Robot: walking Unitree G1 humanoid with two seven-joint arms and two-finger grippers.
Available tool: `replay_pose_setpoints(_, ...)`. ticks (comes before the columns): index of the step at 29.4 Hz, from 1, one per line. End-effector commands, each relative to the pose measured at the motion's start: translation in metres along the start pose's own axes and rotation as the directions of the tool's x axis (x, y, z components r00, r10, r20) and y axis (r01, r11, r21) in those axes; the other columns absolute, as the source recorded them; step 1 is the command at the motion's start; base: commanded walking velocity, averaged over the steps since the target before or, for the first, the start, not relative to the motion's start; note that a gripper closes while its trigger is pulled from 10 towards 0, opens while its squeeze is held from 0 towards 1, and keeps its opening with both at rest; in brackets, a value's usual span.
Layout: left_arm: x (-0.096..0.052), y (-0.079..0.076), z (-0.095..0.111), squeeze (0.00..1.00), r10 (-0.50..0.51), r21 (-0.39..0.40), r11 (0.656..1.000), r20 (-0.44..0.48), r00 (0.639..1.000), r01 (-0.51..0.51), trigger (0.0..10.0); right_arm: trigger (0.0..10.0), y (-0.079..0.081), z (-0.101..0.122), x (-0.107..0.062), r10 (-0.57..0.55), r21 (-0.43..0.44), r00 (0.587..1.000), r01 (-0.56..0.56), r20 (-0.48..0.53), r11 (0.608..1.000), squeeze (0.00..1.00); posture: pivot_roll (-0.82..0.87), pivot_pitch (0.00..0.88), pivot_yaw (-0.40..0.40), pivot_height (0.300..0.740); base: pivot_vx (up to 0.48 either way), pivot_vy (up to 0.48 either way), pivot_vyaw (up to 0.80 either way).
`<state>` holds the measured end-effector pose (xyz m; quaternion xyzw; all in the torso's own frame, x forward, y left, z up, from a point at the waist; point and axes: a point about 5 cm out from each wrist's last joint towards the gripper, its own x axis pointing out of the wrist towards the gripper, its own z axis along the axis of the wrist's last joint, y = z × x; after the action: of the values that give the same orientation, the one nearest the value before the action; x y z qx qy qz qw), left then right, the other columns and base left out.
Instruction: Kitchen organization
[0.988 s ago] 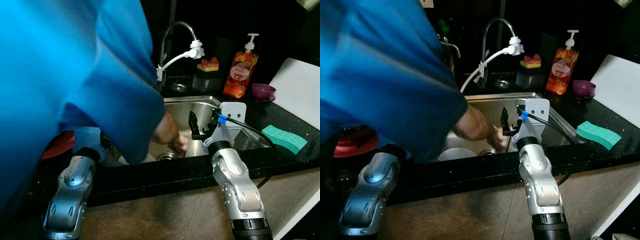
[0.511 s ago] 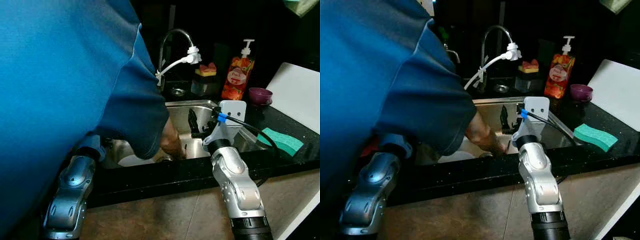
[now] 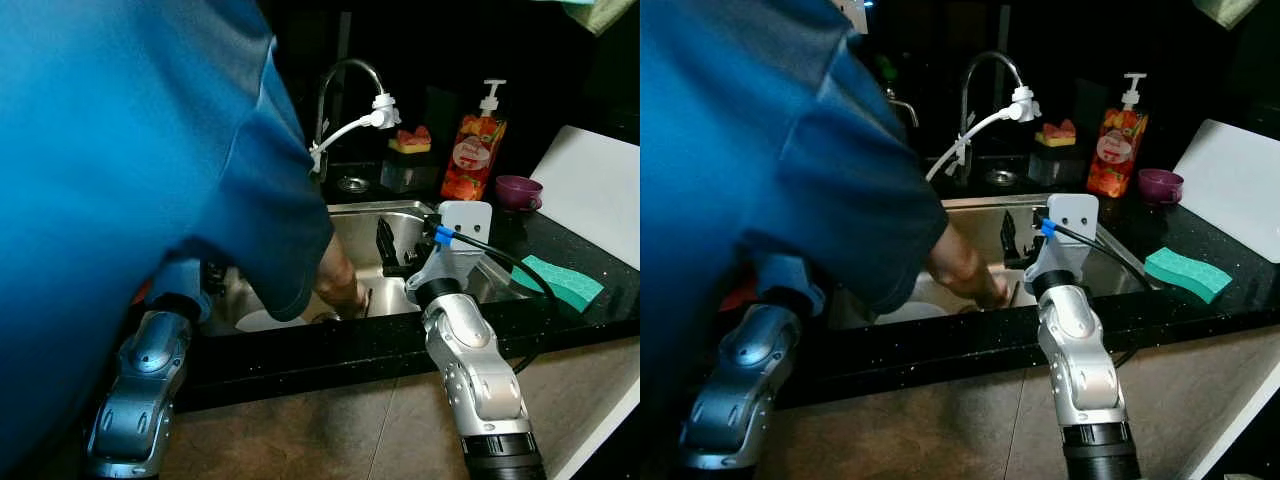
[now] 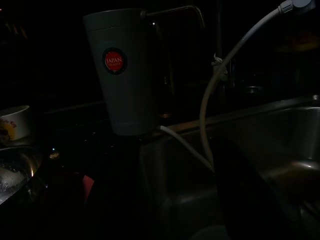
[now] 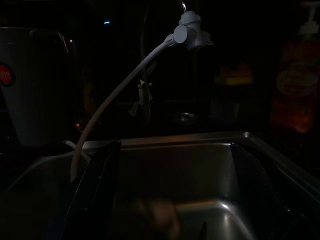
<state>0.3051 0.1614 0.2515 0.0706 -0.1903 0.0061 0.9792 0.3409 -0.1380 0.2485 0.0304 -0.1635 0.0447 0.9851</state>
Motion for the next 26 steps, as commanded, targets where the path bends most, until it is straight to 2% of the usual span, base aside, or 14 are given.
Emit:
replay_pose_setpoints(1,0.001,-0.0011,-0.0012,0.0,0.0,-0.004,1.0,-0.002,1.0,0.0,10.0,10.0,0.0,-0.0003,0.0002,-0.002,0.003,1.0,0.002,0.005,1.0,0.0,0.08,0.025,-0.048,0.74,0.0,0.0,0.0)
replay_pose_setpoints(26,0.0003,-0.0028,-0.0005,0.0,-0.004,-0.009,1.0,-0.004,1.0,0.004,10.0,10.0,-0.0015,-0.0004,-0.0006,-0.009,0.003,1.0,0.009,0.002,1.0,0.0,0.07,0.036,-0.048,0.74,0.0,0.0,0.0)
